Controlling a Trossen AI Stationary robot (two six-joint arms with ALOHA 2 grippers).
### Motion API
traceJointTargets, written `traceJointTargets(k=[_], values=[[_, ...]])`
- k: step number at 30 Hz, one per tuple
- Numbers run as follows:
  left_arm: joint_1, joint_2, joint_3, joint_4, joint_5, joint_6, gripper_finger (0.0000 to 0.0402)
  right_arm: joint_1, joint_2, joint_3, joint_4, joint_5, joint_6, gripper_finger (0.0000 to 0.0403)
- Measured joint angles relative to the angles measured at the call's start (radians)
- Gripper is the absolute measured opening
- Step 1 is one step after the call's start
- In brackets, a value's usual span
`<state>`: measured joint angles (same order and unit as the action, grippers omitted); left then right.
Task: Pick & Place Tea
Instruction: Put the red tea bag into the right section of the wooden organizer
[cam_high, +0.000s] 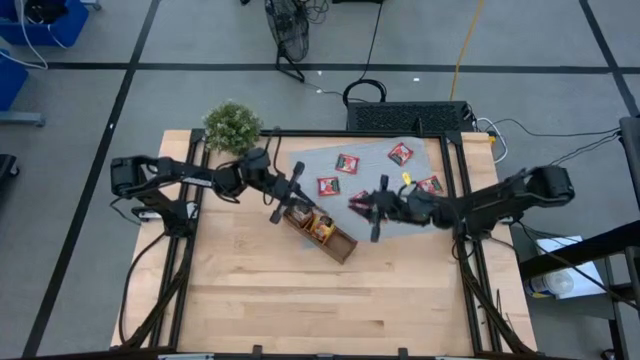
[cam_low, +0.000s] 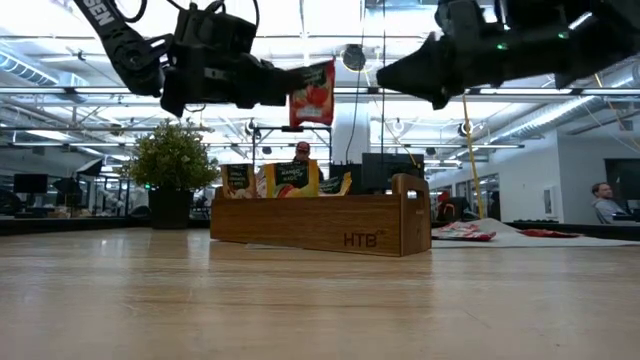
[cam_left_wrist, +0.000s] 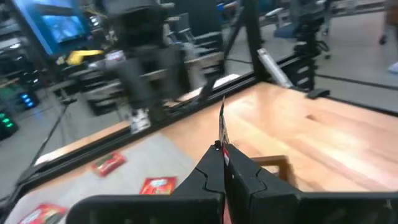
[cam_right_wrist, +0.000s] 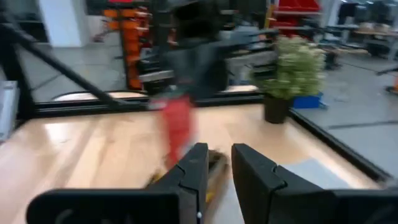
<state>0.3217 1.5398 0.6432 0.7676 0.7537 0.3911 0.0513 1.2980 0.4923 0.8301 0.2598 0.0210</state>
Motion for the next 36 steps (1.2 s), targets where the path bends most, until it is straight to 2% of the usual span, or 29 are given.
traceJointTargets(k=[4,8,14,21,24,26,31,36], values=[[0.028,0.0,0.018,-0.004,0.006,-0.017,0.0001,0.063,0.123,0.001,0.139,0.026,-0.014,0.0063],[0.035,0.0,0.039,-0.062,0.004,-0.008,0.0001,0.087,0.293,0.071,0.289,0.025,-0.086,0.0068],[0.03,0.0,0.05,-0.115,0.004,0.001,0.0,0.073,0.429,0.205,0.306,0.026,-0.169,0.0097],[0.03,0.0,0.05,-0.162,0.003,0.018,0.0,0.067,0.424,0.237,0.271,0.027,-0.182,0.0125],[0.035,0.0,0.05,-0.175,-0.013,0.043,0.0,0.078,0.39,0.237,0.17,0.03,-0.156,0.0128],[0.043,0.0,0.05,-0.175,-0.026,0.049,0.0,0.09,0.359,0.237,0.073,0.084,-0.138,0.0127],[0.059,0.0,0.05,-0.183,-0.03,0.061,0.0,0.127,0.286,0.236,-0.094,0.32,-0.136,0.0128],[0.056,0.0,0.05,-0.183,-0.022,0.063,0.0,0.132,0.261,0.236,-0.083,0.34,-0.138,0.0129]])
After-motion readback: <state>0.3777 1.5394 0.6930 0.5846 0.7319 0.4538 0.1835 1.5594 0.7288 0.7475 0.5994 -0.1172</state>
